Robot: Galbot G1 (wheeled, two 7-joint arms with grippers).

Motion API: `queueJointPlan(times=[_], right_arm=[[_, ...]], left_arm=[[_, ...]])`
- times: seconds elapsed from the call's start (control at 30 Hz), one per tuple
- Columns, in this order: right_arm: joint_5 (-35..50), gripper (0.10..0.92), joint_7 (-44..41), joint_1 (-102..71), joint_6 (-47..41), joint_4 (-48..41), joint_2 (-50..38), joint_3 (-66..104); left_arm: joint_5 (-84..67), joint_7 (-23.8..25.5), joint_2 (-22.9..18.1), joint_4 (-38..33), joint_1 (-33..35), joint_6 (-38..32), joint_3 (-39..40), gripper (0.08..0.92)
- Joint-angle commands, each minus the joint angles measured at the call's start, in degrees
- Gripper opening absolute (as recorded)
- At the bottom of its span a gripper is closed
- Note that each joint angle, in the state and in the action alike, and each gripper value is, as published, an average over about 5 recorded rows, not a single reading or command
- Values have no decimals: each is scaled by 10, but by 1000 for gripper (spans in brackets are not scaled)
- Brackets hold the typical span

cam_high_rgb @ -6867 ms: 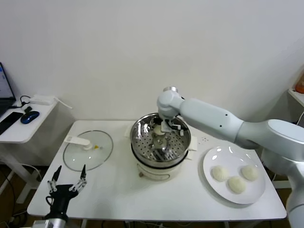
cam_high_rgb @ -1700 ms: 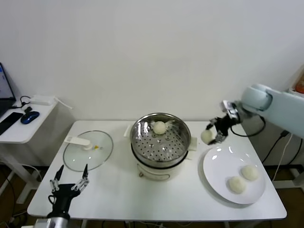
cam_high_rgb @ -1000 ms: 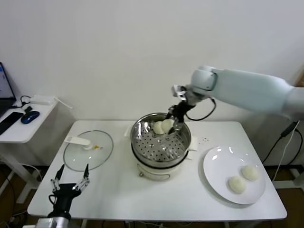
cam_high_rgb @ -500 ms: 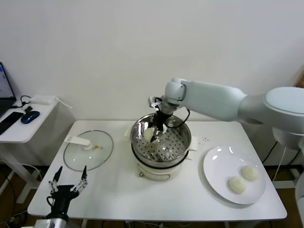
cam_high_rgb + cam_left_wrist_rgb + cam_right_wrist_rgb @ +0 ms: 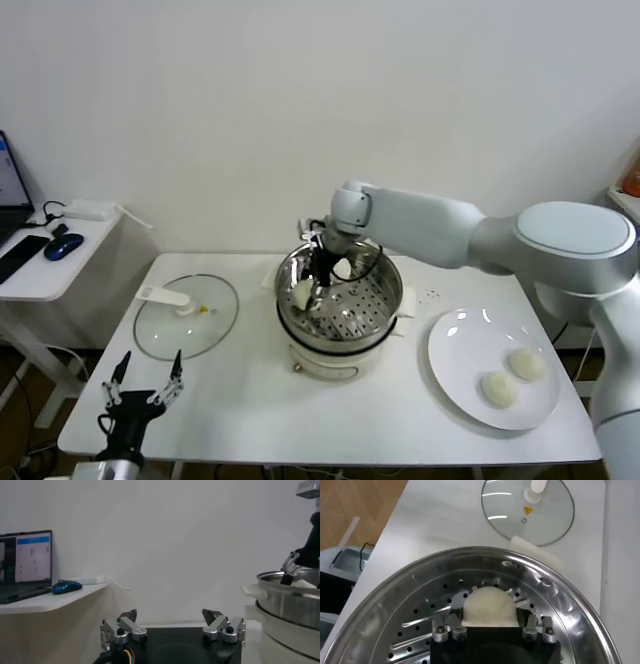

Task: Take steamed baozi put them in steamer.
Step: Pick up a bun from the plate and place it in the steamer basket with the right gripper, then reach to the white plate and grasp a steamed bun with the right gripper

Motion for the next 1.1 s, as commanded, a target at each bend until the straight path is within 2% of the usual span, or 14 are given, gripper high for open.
queueJointPlan(times=[0.03,0.13,0.3,0.53,0.83,1.1], right_arm=[[-5,687,1,-10,0,-11,9,3],[-9,703,3,-12,0,-10,9,5],[-11,803,3,-6,0,-4,3,9],[0,822,-12,46,4,49,-39,-2],[15,823,-52,190,31,183,-193,-73],[-61,823,-71,225,53,281,-343,-116]], left_arm=[[-1,0,0,1,0,0,0,823],[-1,0,0,0,0,0,0,823],[-1,0,0,0,1,0,0,823],[-1,0,-1,0,1,0,1,823],[-2,0,0,-2,0,2,3,823],[-2,0,-2,-5,-8,9,4,823]])
